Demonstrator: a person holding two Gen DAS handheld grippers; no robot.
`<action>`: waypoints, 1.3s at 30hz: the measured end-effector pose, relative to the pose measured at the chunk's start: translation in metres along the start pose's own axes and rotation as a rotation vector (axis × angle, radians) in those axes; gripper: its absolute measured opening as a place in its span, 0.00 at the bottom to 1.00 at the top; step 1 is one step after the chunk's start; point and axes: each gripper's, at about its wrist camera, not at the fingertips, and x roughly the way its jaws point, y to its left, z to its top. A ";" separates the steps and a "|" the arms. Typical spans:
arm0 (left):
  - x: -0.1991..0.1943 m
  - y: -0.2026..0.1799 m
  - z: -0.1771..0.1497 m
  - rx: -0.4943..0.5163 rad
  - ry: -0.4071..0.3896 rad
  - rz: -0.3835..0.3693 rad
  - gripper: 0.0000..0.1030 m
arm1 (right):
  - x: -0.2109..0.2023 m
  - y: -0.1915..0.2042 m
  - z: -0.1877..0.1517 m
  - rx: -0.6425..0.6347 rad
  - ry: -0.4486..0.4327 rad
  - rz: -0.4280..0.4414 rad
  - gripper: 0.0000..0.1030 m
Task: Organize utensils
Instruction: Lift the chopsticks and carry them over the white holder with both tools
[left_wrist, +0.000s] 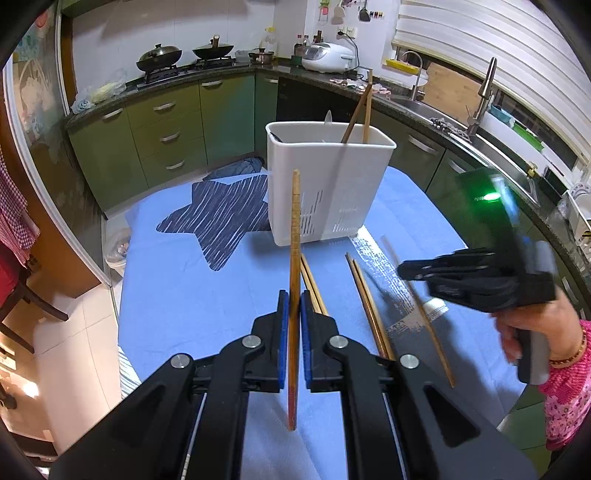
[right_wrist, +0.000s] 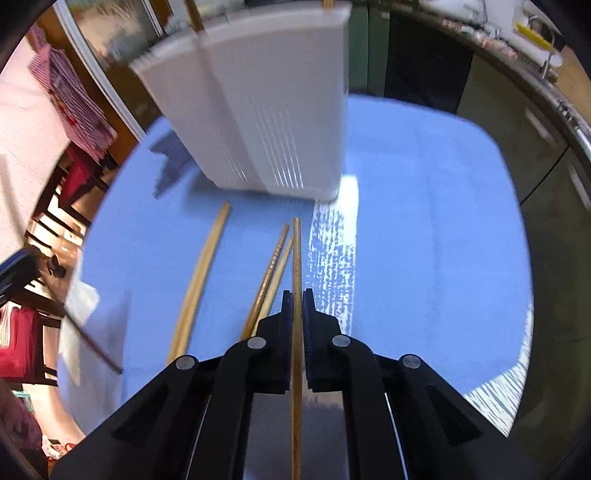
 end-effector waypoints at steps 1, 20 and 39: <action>-0.001 0.000 0.001 0.000 -0.003 0.000 0.06 | -0.012 0.000 -0.003 -0.004 -0.026 0.006 0.06; -0.031 -0.003 -0.012 0.040 -0.065 0.006 0.06 | -0.124 -0.007 -0.061 0.027 -0.277 0.086 0.06; -0.056 -0.005 0.000 0.057 -0.135 -0.009 0.06 | -0.155 -0.002 -0.061 0.007 -0.361 0.091 0.06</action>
